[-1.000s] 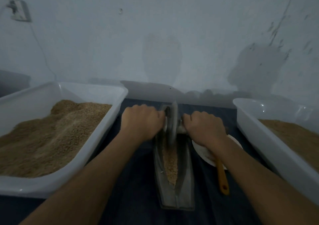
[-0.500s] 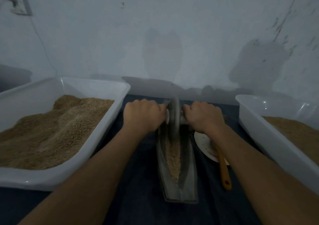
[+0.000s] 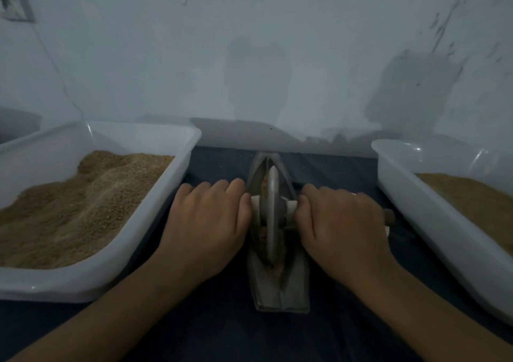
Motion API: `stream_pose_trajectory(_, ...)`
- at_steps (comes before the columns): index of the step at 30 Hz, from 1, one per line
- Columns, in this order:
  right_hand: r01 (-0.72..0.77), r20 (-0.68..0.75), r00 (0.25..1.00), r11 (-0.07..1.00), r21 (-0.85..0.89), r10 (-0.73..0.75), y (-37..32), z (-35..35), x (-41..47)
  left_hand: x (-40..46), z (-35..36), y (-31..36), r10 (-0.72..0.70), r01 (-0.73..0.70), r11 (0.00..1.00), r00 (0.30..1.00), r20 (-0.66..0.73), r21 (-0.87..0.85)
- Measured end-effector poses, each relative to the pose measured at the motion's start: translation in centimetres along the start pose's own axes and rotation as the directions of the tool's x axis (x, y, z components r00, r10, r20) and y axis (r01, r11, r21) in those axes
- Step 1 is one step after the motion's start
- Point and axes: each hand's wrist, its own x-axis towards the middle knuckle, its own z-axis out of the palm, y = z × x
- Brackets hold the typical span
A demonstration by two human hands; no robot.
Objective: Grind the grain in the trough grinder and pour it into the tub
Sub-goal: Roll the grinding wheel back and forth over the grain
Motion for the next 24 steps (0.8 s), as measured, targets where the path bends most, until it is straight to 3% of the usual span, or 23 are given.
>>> stream_pose_trajectory(4,-0.071,0.178,0.98,0.994,-0.078,0.084,1.3,3.7,6.0,5.3,3.4,-0.8,0.006,-0.05,0.972,0.981,0.192,0.229)
stream_pose_trajectory(7,-0.182,0.41,0.894,0.983,-0.032,0.179,2.7,5.4,11.0,9.4,5.0,-1.9,-0.093,0.034,0.977,0.957,0.275,0.211)
stream_pose_trajectory(9,-0.127,0.459,0.878,0.991,-0.048,0.135,2.8,5.6,11.7,10.2,5.1,-1.9,-0.073,0.014,0.978,0.957,0.28,0.209)
stream_pose_trajectory(11,-0.089,0.393,0.913,0.993,-0.074,0.111,2.6,4.9,10.0,9.0,4.4,-1.6,-0.026,-0.027,0.979,0.968,0.251,0.203)
stream_pose_trajectory(14,0.033,0.184,0.983,0.992,-0.126,-0.009,1.0,2.7,5.2,4.4,2.7,-0.8,0.057,-0.078,0.985,0.988,0.14,0.151)
stream_pose_trajectory(18,0.038,-0.038,0.999,0.999,-0.016,-0.038,-0.1,0.0,0.4,-0.9,-0.1,0.3,-0.032,0.032,0.997,0.999,-0.005,-0.068)
stream_pose_trajectory(20,0.106,-0.068,0.992,0.994,-0.007,-0.107,0.3,-0.1,0.1,-1.5,-0.3,0.3,-0.011,0.01,0.999,1.0,-0.02,-0.042)
stream_pose_trajectory(22,0.104,-0.012,0.995,0.994,0.031,-0.103,0.6,0.5,1.4,-0.3,0.2,0.0,-0.017,0.017,1.0,1.0,-0.011,-0.019)
stream_pose_trajectory(24,0.101,0.068,0.993,0.994,-0.04,-0.098,1.2,1.9,3.7,1.9,1.6,-0.2,0.007,-0.01,0.993,1.0,0.022,0.114)
